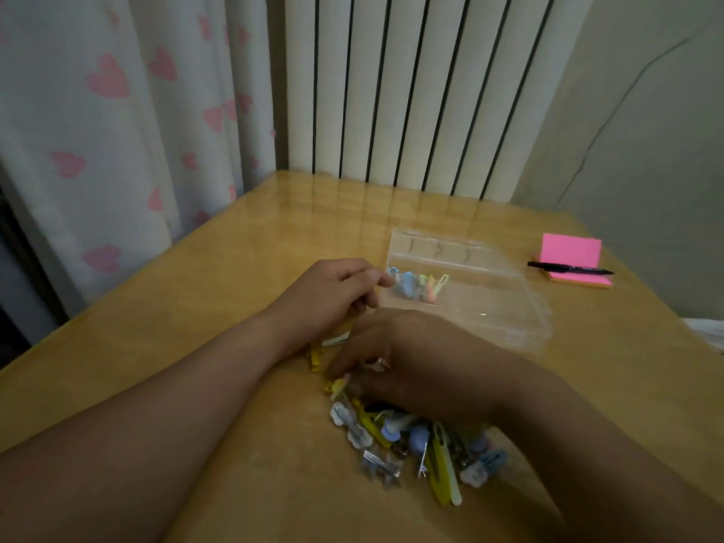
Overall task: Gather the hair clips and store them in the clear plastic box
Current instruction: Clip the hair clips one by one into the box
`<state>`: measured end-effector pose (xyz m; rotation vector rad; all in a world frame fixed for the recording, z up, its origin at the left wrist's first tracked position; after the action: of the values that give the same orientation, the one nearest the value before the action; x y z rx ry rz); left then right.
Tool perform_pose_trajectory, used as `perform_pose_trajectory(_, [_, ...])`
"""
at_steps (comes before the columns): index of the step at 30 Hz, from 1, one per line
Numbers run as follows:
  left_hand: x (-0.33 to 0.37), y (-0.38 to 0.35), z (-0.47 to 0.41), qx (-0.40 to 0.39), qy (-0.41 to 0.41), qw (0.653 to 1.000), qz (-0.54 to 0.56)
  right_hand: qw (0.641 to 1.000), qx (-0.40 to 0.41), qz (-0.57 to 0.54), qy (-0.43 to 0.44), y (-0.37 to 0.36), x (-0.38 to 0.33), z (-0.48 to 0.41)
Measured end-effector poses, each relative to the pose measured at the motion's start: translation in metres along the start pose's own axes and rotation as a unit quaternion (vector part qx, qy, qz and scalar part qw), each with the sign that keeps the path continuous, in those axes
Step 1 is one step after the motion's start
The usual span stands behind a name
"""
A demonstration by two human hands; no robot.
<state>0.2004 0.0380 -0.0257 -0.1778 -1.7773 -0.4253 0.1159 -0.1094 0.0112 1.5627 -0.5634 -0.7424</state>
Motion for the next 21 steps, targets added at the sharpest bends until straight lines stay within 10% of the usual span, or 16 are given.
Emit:
perform_pose_trajectory(9, [-0.001,-0.001,-0.001,-0.012,-0.015,1.0,0.004,0.987,0.122,-0.064,-0.077,0.018,0.016,0.008])
perform_pose_trajectory(15, [-0.004,-0.003,-0.002,-0.009,-0.015,0.999,-0.028,0.895,0.293,-0.18,-0.286,0.044,0.083,0.023])
perform_pose_trajectory(21, [-0.005,-0.002,-0.002,-0.004,-0.013,0.999,-0.037,0.877,0.192,-0.131,-0.421,0.031,0.141,0.006])
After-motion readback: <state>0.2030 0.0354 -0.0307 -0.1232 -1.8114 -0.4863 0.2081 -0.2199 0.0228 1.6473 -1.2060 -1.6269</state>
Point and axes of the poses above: each hand's wrist, its own z-axis away from the middle knuckle, its own y-axis out of the back of the hand, x = y × z, the point moved 2 cm from there along -z, towards the middle knuckle, and after that the axes turned 9 degrees about z, right-handed, at the moved point
